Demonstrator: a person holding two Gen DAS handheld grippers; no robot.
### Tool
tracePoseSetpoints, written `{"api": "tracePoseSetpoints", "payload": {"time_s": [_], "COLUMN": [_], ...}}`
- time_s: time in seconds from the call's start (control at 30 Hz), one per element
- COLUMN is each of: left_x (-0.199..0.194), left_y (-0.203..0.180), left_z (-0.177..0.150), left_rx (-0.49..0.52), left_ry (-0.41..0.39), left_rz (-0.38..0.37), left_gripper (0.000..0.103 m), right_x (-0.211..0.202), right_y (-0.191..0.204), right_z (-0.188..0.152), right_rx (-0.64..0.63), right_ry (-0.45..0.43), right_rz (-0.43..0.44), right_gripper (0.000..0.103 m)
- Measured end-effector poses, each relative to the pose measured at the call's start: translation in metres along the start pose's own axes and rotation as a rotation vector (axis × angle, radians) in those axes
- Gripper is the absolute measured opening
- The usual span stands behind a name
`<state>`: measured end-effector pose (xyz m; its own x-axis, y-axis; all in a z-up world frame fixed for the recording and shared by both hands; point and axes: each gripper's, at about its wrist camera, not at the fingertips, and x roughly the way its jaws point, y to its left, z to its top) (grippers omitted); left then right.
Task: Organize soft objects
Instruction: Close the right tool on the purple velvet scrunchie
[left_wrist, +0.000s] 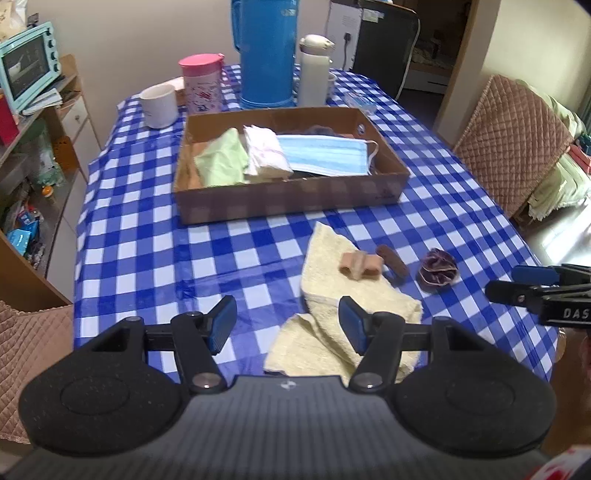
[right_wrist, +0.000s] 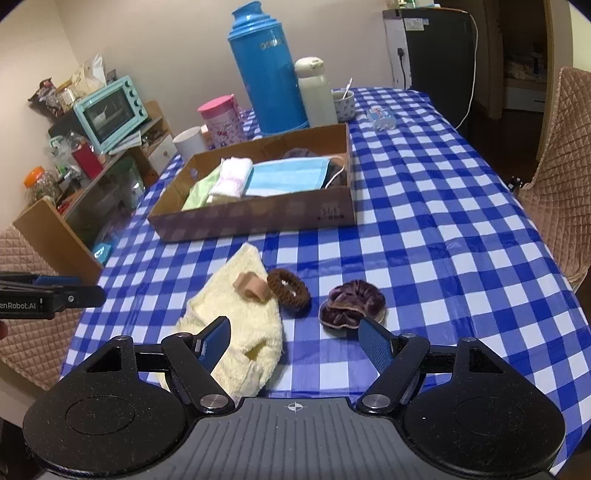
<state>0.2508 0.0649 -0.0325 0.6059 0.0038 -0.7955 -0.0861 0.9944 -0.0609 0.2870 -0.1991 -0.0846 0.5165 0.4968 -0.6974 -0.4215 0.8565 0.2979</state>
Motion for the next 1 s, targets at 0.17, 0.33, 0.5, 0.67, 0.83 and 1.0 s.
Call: {"api": "tracePoseSetpoints", "payload": {"time_s": [0.17,0.33,0.5,0.67,0.83,1.0], "left_x": [0.011,0.023,0.035,0.051,0.064,0.079], "left_y": [-0.011,-0.02,-0.027,-0.033,-0.037,-0.04], "left_z": [-0.002,-0.001,0.003,0.007,0.011,0.015], "left_rx": [0.019,0.037,0.058,0.073,0.089,0.099], "left_ry": [0.019,0.03,0.028,0.038,0.047,0.06], "left_rz": [-0.026,-0.047,-0.069,-0.083,-0.097,-0.113], "left_gripper": [0.058,0.058,0.058,0.058,0.058,0.058], "right_x": [0.008,0.017,0.027,0.038,0.05,0.064], "right_y": [0.005,0.005,0.007,0.008,0.008,0.007], "right_z": [-0.006,-0.006,-0.004,0.001,0.005,0.007], "right_rx": [-0.045,-0.067,-0.116,-0.164,-0.188,-0.214], "right_ry": [0.008,0.012,0.007,0.004,0.019,0.033], "right_rz": [-0.017,-0.021,-0.033,-0.028,-0.015,-0.007], "right_gripper": [0.076,0.076,0.076,0.065,0.059,0.054]}}
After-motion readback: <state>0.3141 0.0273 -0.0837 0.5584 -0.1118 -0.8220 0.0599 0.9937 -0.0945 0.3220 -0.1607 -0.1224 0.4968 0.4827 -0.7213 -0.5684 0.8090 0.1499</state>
